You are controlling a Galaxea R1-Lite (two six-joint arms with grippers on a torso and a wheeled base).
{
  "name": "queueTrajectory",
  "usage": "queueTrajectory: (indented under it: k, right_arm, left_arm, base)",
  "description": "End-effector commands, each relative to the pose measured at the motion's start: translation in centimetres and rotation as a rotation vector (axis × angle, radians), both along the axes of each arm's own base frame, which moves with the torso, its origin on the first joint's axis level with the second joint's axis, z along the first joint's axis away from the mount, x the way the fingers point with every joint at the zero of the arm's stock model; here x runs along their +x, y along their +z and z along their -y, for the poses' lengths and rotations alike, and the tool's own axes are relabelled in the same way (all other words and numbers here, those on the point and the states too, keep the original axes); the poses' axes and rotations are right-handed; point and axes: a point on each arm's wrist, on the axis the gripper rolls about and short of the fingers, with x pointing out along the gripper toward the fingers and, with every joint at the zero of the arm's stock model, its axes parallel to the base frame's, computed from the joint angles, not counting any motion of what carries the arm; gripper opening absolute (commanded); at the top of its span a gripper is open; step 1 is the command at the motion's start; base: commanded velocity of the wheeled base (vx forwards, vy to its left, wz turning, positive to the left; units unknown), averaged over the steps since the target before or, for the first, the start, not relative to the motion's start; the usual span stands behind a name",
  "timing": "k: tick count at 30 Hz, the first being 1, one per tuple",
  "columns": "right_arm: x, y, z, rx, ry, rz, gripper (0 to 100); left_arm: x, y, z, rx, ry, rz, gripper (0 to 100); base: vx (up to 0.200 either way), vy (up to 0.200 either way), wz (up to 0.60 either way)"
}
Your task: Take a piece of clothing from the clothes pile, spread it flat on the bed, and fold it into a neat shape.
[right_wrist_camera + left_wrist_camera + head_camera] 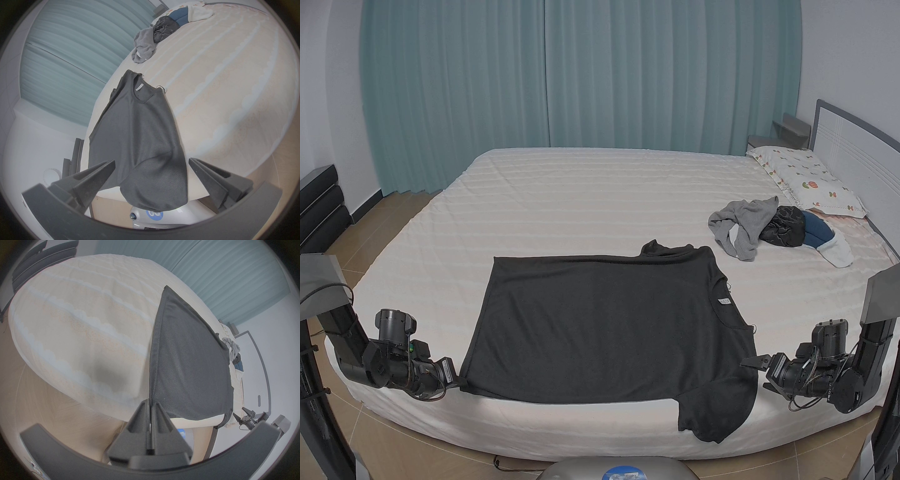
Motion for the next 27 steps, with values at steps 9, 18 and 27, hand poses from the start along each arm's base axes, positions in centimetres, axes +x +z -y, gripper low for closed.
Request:
queueTrajectory:
  k: [9,18,27]
  right_arm:
    - [2.8,-2.1,0.4,-0.007,-0.017,0.004,100]
    - [5.1,-2.8,1.3,-0.007,-0.055,0.046,0]
    - [7.5,-2.4,1.9,-0.011,-0.071,0.116,0]
  left_arm:
    - [-0.2,0.1,-0.4,-0.002,0.017,-0.001,0]
    - [-0.3,0.0,-0.5,-0.003,0.021,-0.004,0]
    - [-0.3,0.0,-0.6,-0.004,0.026,-0.006,0]
  base:
    - [0.000,0.000,0.00]
    - [0.000,0.000,0.00]
    - [0.000,0.000,0.00]
